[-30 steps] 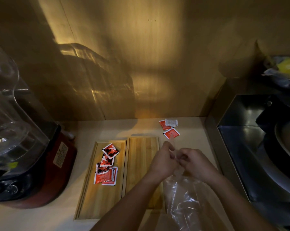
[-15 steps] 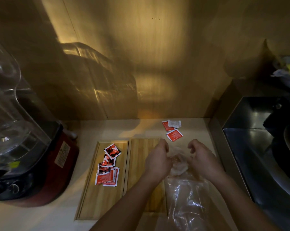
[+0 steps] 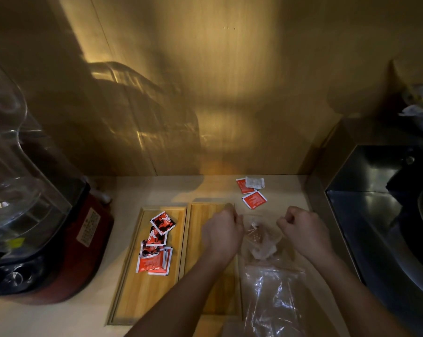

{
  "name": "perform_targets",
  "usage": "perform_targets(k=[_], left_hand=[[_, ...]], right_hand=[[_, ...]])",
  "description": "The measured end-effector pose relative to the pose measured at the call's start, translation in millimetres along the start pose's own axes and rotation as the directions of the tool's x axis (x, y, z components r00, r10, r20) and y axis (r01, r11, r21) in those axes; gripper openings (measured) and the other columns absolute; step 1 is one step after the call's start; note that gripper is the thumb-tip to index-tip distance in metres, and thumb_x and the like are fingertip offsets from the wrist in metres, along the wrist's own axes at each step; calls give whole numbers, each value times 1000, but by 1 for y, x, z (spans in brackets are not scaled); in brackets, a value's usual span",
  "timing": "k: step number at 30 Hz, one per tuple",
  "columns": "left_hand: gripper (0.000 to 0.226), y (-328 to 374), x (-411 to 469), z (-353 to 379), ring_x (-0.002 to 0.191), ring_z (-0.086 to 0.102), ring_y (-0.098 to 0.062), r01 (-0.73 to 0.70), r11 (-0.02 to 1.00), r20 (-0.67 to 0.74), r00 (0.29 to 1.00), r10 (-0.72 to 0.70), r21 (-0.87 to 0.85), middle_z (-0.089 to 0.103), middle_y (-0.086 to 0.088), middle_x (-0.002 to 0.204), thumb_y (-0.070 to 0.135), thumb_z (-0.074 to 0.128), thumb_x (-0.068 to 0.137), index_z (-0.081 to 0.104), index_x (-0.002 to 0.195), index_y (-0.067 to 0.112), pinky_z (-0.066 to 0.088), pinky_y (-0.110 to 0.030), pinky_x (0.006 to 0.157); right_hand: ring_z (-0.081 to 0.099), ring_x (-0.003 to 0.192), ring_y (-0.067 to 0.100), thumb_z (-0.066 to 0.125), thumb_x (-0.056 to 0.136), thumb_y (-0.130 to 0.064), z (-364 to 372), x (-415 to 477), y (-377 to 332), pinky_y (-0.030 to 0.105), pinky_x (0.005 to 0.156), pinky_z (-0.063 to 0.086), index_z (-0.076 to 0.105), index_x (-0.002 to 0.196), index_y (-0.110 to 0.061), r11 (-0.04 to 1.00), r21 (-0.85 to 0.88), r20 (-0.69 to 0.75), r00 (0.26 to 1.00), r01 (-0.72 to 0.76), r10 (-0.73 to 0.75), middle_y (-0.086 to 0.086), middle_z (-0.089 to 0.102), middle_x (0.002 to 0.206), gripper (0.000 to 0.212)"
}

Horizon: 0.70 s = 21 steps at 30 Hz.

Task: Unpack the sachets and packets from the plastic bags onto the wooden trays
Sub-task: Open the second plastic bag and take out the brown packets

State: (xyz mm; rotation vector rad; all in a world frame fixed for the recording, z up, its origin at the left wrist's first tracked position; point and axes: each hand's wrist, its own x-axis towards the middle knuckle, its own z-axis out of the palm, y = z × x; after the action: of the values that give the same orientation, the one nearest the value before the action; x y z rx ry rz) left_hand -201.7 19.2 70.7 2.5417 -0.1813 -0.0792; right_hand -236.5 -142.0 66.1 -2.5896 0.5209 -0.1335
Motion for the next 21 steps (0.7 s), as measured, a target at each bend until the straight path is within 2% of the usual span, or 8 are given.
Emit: perform_targets(k=[3,6,9,11,14,17,21], left_hand=[[25,7,-3,-6,85,66,-29,18,994,-28,999,-22,-108,71,-10,90,38,42,95,48,108,18,42,-33,65],[38,17,-15,-8,84,67,-30,-33,987,87,995,47,-154,72,-10,84,58,45,86,43,107,25,42,-33,66],[41,23,-27,-2,97,65,-28,-111,994,266,958,104,10,72,-6,100,60,50,82,55,108,28,42,-32,71],[32,20,-28,1,102,63,-30,-156,981,291,950,118,111,70,-9,106,46,48,89,62,104,22,46,-33,76],[23,11,-19,0,100,62,-31,-186,976,216,964,157,117,64,-11,107,24,43,93,62,101,14,46,-34,76],[18,9,-8,-7,92,61,-31,-259,964,73,964,255,58,62,-11,101,20,45,93,60,98,11,47,-37,73],[17,16,11,-18,94,60,-30,-353,936,-25,935,353,-7,65,-11,102,16,48,92,63,96,9,42,-34,69]], right_hand=[[50,57,24,58,80,-17,2,3,-5,31,53,35,48,53,-10,977,204,28,998,-64,60,6,50,54,30],[44,55,24,57,78,-11,5,7,-10,31,55,32,51,56,6,892,430,21,989,-143,148,12,46,53,28],[40,54,23,56,75,-9,6,11,-13,31,55,31,51,53,-1,817,545,15,977,-188,214,14,42,52,24],[39,53,21,58,75,-11,5,12,-13,30,55,30,50,53,-5,823,536,13,977,-187,214,12,40,52,24],[38,53,21,59,74,-11,4,13,-9,30,55,30,49,52,-7,821,543,23,980,-177,196,10,40,52,24],[39,52,20,60,79,-12,2,15,-8,29,55,31,53,58,-5,753,629,78,979,-194,187,11,43,54,23],[42,53,18,56,86,-13,-5,18,-12,30,53,34,56,65,-4,638,741,128,977,-208,169,10,48,58,23]])
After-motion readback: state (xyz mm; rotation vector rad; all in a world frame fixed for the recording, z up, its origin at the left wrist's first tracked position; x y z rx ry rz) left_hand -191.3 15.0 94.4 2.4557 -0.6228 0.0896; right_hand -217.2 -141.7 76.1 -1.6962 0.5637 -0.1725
